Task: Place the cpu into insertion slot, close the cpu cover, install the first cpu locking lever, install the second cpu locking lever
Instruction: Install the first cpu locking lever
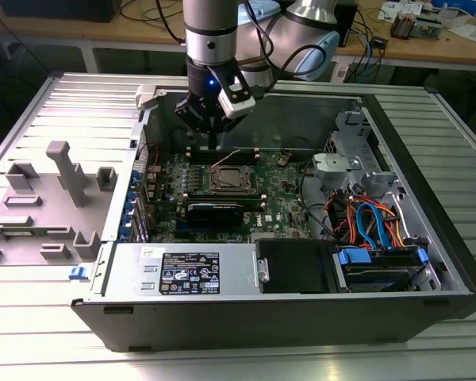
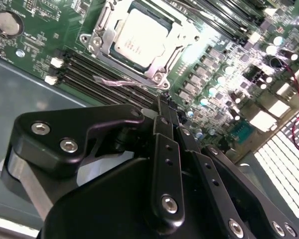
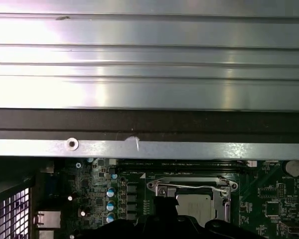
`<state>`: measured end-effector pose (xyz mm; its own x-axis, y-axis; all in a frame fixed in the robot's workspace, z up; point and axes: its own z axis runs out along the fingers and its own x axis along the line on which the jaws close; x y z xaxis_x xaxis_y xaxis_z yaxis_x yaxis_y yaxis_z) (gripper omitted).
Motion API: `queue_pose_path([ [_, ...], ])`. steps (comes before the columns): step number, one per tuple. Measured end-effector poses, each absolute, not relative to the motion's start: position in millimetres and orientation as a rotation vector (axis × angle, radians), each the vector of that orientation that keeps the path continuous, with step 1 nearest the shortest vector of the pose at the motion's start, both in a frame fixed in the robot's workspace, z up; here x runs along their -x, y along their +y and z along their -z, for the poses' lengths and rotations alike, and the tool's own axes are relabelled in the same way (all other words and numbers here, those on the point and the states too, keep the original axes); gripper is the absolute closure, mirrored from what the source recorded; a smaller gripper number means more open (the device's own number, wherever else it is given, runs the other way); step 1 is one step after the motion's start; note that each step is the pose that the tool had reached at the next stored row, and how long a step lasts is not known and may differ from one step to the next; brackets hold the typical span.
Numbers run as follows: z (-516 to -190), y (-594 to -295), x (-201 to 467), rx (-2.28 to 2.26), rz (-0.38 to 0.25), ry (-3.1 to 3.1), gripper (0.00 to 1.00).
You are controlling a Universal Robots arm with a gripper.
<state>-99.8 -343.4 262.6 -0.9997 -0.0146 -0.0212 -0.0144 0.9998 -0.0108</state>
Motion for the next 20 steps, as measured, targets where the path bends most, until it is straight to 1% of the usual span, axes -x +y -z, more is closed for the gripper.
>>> queue_pose_path([
  [20, -259.1, -343.5, 96.3, 0.023, 0.019, 3.119, 0.89],
])
